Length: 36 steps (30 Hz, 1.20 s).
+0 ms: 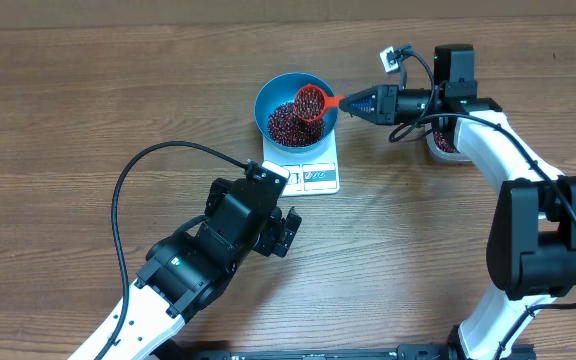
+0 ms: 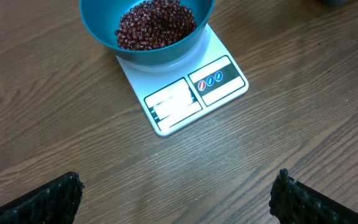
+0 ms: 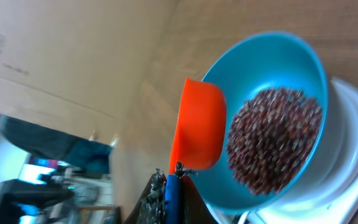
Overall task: Scoop item into bowl and weigh 150g on scale
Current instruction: 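Carry the filled scoop left over the teal bowl, then tilt the scoop to pour beans into the teal bowl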
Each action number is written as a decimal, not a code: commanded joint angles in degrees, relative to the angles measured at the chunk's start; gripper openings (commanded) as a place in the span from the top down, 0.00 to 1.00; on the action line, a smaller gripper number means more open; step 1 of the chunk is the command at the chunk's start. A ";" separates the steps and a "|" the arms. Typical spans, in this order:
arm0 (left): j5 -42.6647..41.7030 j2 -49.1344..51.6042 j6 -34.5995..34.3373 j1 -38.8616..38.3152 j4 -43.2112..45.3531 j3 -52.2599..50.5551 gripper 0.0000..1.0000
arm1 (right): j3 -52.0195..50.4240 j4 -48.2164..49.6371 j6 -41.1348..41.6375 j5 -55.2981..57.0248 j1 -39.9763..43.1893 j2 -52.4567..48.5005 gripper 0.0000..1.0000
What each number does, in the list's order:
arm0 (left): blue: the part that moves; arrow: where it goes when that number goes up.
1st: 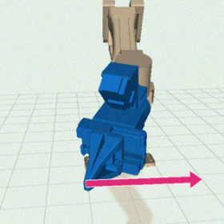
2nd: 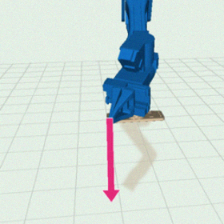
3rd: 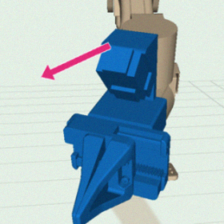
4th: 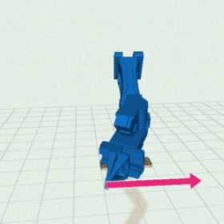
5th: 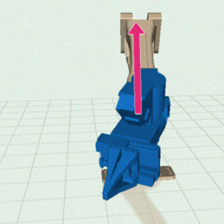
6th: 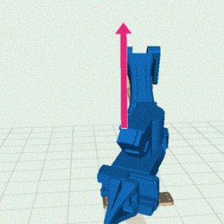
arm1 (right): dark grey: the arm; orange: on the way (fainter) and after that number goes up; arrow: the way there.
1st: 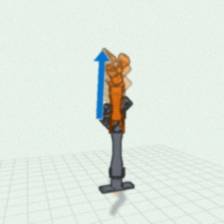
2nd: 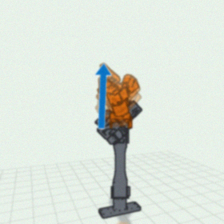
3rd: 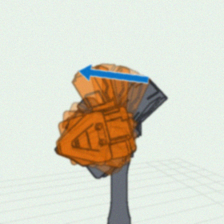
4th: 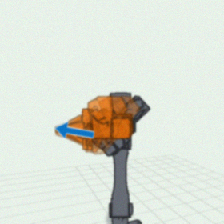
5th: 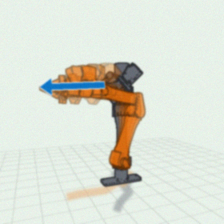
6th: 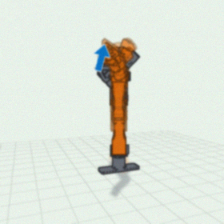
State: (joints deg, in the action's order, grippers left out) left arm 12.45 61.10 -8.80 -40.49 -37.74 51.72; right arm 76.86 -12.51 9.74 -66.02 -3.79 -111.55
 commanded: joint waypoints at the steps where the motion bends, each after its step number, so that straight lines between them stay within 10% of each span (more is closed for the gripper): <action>1: -0.28 0.39 0.66 0.02 0.07 -0.26 0.00 | 0.04 1.81 -5.86 2.43 -1.11 -0.24 0.96; 36: -0.28 0.39 0.66 0.02 0.07 -0.26 0.00 | 0.02 1.55 -57.18 3.65 -2.10 -0.24 0.96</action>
State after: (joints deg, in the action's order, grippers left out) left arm 12.43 61.10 -8.80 -40.49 -37.74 51.72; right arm 76.86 -11.18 -41.08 -62.08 -5.82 -111.57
